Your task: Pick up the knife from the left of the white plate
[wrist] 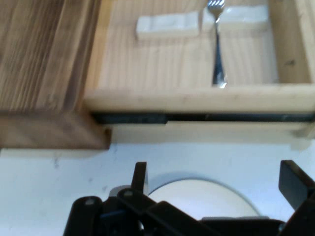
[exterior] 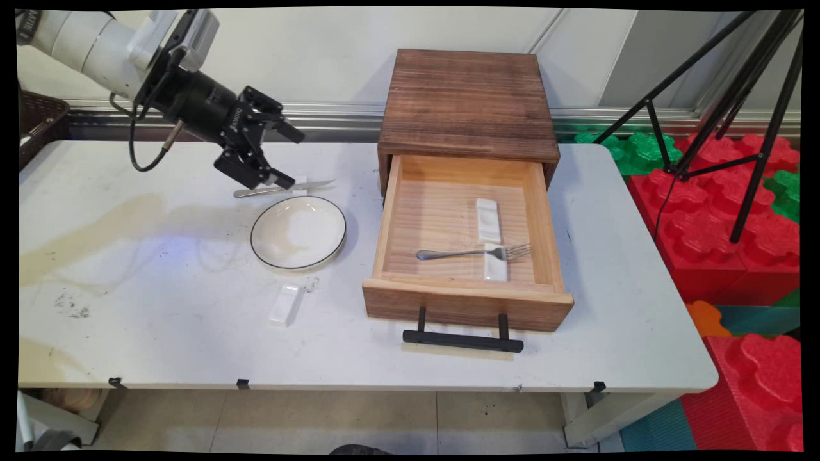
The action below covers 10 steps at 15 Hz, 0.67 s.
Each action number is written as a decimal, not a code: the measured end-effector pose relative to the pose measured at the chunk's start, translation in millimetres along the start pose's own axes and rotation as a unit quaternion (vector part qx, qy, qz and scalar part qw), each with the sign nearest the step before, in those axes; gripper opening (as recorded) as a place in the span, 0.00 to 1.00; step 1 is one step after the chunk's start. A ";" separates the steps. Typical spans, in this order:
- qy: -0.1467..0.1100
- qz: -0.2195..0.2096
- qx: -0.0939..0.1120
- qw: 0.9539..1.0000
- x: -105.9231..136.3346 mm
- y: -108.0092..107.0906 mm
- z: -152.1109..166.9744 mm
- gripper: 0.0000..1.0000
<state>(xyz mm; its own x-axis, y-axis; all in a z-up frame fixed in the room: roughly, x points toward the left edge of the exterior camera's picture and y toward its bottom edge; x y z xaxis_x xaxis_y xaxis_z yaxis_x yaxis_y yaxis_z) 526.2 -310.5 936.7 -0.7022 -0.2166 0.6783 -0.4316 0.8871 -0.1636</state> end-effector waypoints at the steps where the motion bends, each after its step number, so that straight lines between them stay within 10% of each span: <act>1: -0.010 -0.006 0.008 1.000 -10.6 -6.6 -2.5 1.00; 10: -0.077 -0.025 0.045 0.996 -84.0 -39.2 -4.8 1.00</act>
<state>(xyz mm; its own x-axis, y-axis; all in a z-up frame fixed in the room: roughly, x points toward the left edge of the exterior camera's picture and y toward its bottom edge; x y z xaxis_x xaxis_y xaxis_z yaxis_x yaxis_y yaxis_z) 604.9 -325.2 889.5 -0.7541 -0.3256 0.5703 -0.5126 0.8347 -0.2012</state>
